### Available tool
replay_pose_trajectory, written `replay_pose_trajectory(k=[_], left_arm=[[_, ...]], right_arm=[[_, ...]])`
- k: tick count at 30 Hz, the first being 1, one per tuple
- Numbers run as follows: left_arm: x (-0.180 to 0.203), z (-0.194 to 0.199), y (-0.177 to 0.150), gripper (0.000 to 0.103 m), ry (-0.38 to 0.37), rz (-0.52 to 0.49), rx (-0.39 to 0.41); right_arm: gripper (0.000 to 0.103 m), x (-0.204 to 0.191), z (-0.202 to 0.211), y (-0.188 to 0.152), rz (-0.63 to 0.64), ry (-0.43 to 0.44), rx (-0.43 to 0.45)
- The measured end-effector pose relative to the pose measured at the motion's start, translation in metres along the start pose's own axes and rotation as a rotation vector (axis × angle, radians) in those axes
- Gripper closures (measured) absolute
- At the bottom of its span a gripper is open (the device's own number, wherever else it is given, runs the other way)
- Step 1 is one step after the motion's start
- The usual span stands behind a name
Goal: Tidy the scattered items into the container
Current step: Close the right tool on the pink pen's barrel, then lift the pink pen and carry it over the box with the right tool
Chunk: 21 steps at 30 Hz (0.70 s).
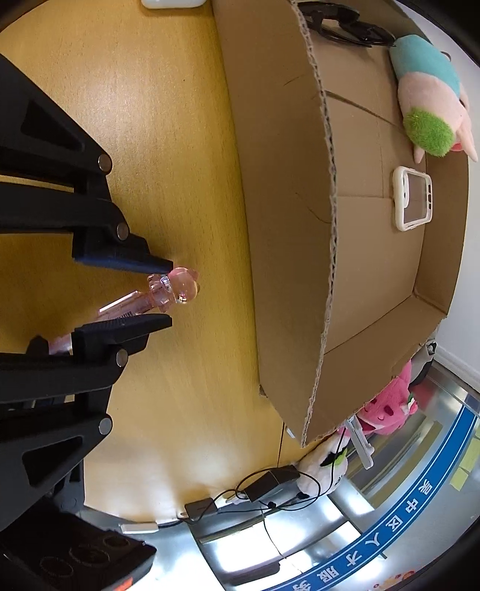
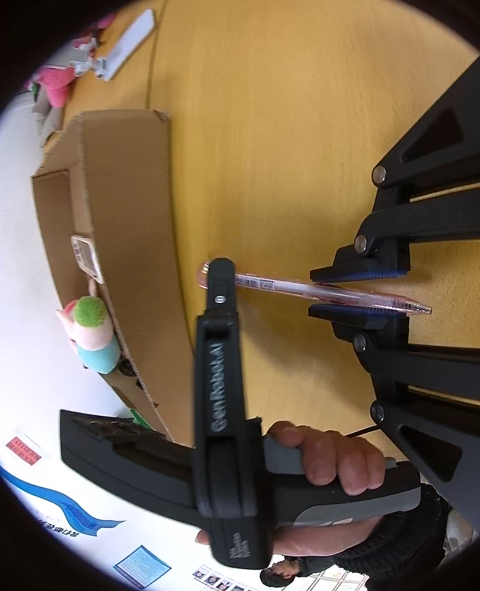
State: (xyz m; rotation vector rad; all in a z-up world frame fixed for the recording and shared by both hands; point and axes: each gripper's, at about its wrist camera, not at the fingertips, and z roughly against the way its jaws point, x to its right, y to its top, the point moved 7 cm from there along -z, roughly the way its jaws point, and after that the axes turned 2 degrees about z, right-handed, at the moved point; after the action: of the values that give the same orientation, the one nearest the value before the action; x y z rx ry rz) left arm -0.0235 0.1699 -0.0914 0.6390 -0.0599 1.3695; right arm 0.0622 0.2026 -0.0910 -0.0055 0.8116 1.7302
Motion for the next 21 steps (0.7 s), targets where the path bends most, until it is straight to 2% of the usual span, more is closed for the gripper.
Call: replay_pose_trajectory(k=[5, 9, 15, 21], left_arm=[[0.001, 0.003, -0.002, 0.082, 0.018, -0.014, 0.006], [0.004, 0.016, 0.002, 0.082, 0.013, -0.023, 0.043], [0.021, 0.061, 0.016, 0.082, 0.024, -0.079, 0.149], [0.039, 0.119, 0.055, 0.082, 0.037, -0.15, 0.282]], right_arm=[[0.092, -0.007, -0.003, -0.001, 0.009, 0.01, -0.006], [0.092, -0.008, 0.002, 0.003, 0.007, 0.024, 0.015], [0.093, -0.024, 0.02, 0.019, 0.04, 0.039, 0.075], [0.093, -0.056, 0.046, 0.063, 0.103, 0.074, 0.174]])
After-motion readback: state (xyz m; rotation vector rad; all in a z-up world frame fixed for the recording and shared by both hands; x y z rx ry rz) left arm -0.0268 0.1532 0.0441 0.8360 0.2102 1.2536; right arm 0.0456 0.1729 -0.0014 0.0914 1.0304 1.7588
